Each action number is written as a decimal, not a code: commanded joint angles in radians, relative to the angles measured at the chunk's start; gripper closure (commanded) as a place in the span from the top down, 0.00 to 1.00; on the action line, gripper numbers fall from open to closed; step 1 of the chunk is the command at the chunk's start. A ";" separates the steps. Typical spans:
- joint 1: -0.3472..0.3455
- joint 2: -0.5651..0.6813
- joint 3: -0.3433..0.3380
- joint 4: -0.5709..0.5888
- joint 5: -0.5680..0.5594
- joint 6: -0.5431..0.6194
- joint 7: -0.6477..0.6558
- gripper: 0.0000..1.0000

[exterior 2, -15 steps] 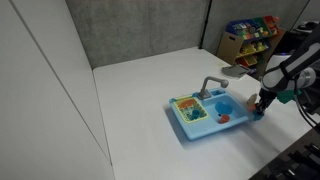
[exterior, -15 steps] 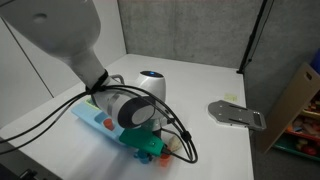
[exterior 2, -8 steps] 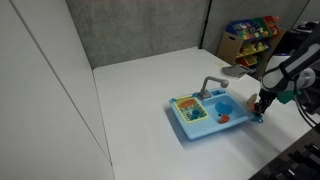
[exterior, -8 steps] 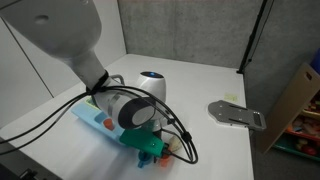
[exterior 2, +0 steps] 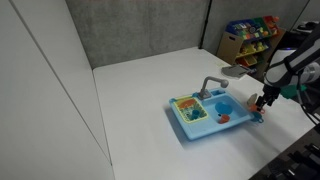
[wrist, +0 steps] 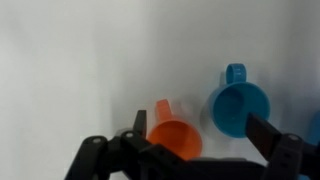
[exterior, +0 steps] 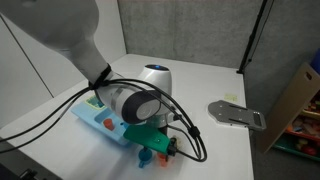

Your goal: Put the blue cup on the table

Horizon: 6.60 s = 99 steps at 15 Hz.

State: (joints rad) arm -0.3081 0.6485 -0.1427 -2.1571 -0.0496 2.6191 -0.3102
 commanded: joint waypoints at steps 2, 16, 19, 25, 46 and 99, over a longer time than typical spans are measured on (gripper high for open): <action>0.026 -0.078 -0.033 -0.013 -0.020 -0.074 0.062 1.00; 0.046 -0.288 -0.040 -0.062 -0.027 -0.236 0.083 1.00; 0.059 -0.346 -0.037 -0.097 -0.040 -0.243 0.063 1.00; 0.060 -0.493 -0.031 -0.203 -0.054 -0.237 -0.036 1.00; 0.109 -0.985 -0.039 -0.556 -0.138 -0.295 -0.066 1.00; 0.249 -1.257 0.034 -0.299 0.084 -0.740 0.154 1.00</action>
